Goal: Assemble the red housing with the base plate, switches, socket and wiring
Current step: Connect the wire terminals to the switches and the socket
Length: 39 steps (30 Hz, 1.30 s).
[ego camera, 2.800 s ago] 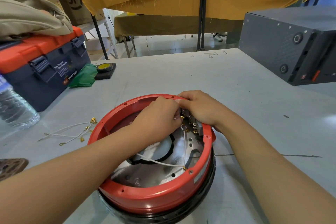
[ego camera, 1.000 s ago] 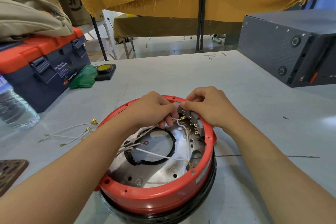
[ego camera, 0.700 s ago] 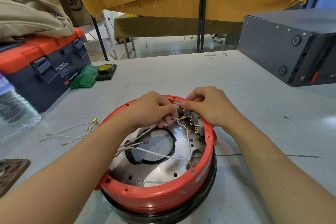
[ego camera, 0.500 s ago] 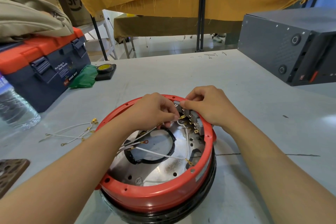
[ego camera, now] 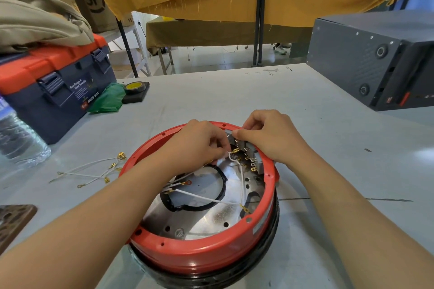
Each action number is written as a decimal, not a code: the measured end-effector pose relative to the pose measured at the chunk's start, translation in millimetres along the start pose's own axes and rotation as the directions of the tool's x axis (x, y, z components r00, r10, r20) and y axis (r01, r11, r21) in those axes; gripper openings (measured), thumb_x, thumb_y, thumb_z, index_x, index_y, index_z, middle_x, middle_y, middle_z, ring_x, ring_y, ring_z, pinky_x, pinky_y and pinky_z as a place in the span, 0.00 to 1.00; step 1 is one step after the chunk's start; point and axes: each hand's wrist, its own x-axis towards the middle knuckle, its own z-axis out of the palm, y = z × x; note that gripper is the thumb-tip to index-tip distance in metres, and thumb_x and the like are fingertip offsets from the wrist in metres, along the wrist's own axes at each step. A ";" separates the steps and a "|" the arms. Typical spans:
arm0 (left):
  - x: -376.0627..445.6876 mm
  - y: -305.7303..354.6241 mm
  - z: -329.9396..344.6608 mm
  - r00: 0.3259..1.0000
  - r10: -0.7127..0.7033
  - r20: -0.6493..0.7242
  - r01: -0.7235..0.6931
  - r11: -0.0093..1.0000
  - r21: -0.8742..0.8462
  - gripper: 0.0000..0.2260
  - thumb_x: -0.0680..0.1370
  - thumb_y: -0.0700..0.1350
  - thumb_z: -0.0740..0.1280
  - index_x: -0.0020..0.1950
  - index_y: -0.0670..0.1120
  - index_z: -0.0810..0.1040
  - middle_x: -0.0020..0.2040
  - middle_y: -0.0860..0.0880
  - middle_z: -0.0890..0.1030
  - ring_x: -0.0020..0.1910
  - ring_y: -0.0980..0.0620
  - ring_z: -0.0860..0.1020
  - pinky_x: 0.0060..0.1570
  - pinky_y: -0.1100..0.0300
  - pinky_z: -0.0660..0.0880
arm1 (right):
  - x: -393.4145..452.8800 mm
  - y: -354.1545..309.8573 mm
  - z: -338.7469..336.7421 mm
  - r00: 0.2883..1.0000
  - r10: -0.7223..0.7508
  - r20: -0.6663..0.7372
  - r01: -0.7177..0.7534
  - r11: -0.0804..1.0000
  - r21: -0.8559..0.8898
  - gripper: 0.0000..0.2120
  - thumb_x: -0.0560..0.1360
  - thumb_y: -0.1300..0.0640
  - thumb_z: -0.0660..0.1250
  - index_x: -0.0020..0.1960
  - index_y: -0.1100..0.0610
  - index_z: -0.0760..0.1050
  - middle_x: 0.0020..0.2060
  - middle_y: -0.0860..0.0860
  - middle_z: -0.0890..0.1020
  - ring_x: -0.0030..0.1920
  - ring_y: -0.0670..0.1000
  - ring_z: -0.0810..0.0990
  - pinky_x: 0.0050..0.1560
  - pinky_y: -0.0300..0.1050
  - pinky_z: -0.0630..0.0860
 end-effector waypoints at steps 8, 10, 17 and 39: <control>-1.1 1.7 5.0 0.996 0.063 -0.059 -0.053 0.987 0.152 0.04 0.74 0.43 0.68 0.42 0.50 0.82 0.29 0.55 0.78 0.31 0.56 0.75 0.38 0.53 0.77 | -2.9 -3.1 -1.6 0.999 -0.044 -0.014 0.043 0.998 -0.045 0.12 0.67 0.46 0.74 0.36 0.55 0.79 0.29 0.47 0.78 0.34 0.48 0.76 0.37 0.42 0.71; -1.4 2.2 5.6 0.995 0.070 -0.065 -0.058 0.983 0.173 0.05 0.74 0.43 0.68 0.42 0.51 0.82 0.29 0.56 0.77 0.30 0.58 0.73 0.38 0.53 0.76 | -3.4 -3.5 -1.9 0.999 -0.044 -0.010 0.044 0.998 -0.045 0.13 0.67 0.46 0.74 0.36 0.55 0.79 0.30 0.47 0.78 0.35 0.49 0.77 0.39 0.43 0.72; -1.9 3.1 7.2 0.997 0.058 -0.060 -0.044 0.976 0.214 0.07 0.74 0.43 0.65 0.41 0.52 0.81 0.31 0.56 0.77 0.33 0.56 0.74 0.39 0.50 0.76 | -4.5 -5.5 -3.2 0.999 -0.048 -0.013 0.047 0.997 -0.060 0.13 0.67 0.46 0.74 0.38 0.56 0.80 0.33 0.50 0.81 0.38 0.51 0.79 0.43 0.45 0.74; -4.8 13.7 10.5 0.997 0.064 -0.045 -0.051 0.966 0.255 0.05 0.76 0.43 0.62 0.41 0.51 0.75 0.32 0.55 0.72 0.38 0.48 0.75 0.39 0.50 0.74 | -3.3 -5.4 -2.9 0.999 -0.022 -0.024 0.019 0.996 -0.090 0.12 0.67 0.45 0.73 0.38 0.55 0.81 0.34 0.48 0.82 0.42 0.50 0.80 0.47 0.47 0.75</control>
